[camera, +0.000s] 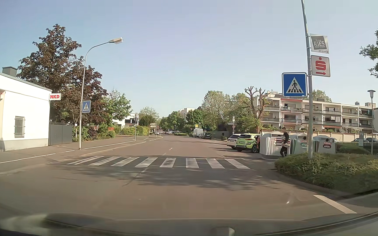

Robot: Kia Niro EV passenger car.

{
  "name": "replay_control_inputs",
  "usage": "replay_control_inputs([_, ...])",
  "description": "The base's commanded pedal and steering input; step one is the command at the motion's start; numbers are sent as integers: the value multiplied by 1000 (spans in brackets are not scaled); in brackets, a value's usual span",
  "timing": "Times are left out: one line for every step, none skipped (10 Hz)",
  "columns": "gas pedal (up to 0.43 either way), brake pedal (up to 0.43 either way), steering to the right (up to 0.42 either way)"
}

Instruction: Follow the waypoints while adhering to traffic rules and regulations

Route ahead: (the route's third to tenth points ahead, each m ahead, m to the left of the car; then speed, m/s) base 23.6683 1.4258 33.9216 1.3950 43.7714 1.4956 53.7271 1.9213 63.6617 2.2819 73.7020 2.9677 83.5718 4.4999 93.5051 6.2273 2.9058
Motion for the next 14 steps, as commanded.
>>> replay_control_inputs([0, 213, 0])
replay_control_inputs([0, 201, 0])
replay_control_inputs([0, 201, 0])
replay_control_inputs([0, 195, -1])
replay_control_inputs([0, 189, -2])
replay_control_inputs([0, 189, -2])
replay_control_inputs([0, 183, -4])
replay_control_inputs([0, 177, -5])
replay_control_inputs([0, 165, -6])
replay_control_inputs([0, 159, -7])
replay_control_inputs([0, 152, -8])
replay_control_inputs([0, 146, -8])
replay_control_inputs([0, 146, -9])
replay_control_inputs([0, 146, -8])
